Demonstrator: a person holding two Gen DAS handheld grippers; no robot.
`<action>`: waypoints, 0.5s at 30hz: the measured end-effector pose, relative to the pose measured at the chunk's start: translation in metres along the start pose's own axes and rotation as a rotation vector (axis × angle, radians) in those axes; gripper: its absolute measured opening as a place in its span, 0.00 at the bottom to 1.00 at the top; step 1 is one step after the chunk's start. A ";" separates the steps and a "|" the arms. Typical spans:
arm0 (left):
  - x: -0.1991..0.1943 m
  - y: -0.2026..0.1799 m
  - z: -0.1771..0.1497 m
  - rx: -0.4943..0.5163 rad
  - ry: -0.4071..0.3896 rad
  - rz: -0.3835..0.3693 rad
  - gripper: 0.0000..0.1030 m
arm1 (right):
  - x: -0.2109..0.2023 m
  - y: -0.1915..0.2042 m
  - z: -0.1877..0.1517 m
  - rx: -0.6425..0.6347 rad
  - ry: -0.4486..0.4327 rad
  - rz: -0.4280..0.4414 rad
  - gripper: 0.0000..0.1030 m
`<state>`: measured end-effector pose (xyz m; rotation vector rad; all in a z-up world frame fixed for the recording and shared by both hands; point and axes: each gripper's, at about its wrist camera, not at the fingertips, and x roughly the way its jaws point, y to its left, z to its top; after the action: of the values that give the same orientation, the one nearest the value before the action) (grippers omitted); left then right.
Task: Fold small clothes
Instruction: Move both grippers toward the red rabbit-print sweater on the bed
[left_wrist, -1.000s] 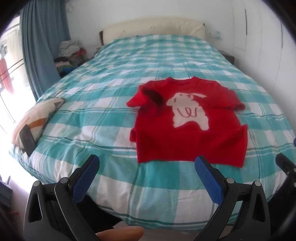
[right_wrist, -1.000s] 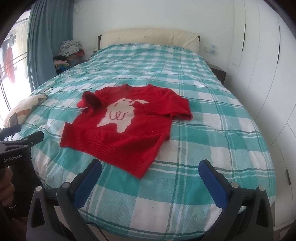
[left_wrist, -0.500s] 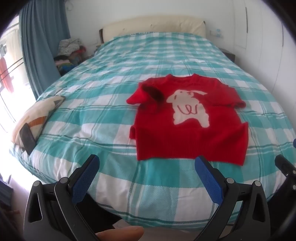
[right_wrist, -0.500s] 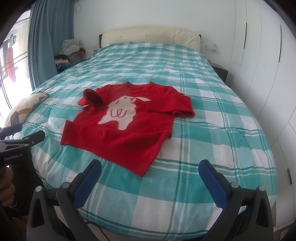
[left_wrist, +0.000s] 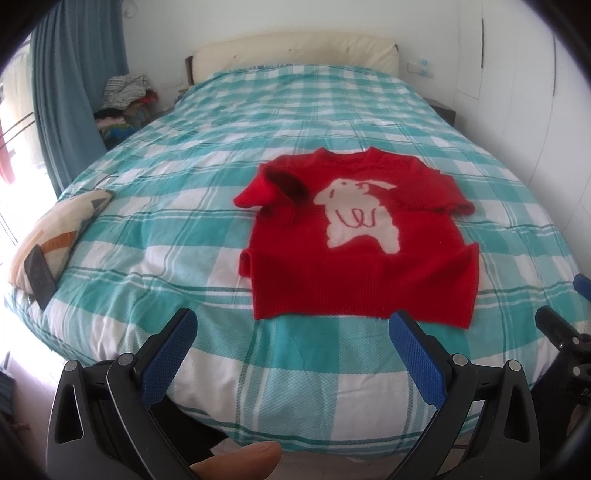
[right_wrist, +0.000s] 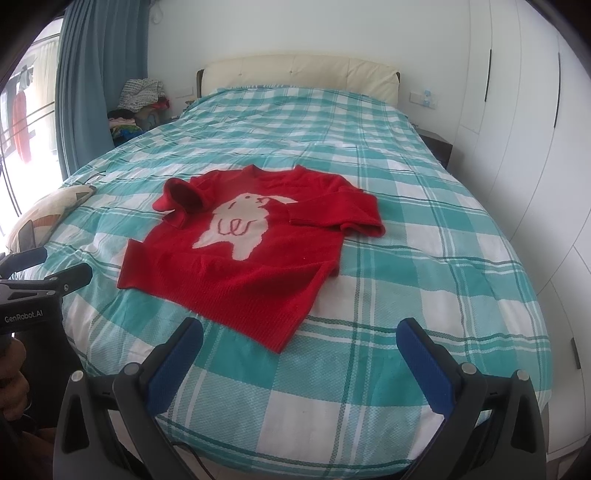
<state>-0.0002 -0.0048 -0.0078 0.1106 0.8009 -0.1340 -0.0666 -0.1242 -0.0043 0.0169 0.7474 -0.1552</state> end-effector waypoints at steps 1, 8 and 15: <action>0.001 0.000 0.001 -0.003 0.003 -0.012 1.00 | 0.000 0.000 0.000 0.002 -0.001 0.001 1.00; 0.004 -0.003 -0.002 0.015 0.013 -0.010 1.00 | 0.002 -0.008 -0.001 0.019 0.004 -0.002 1.00; 0.010 -0.005 -0.006 0.040 0.047 -0.004 1.00 | 0.004 -0.008 -0.001 0.025 0.008 0.001 1.00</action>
<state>0.0011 -0.0094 -0.0193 0.1500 0.8453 -0.1518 -0.0655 -0.1321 -0.0071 0.0419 0.7533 -0.1642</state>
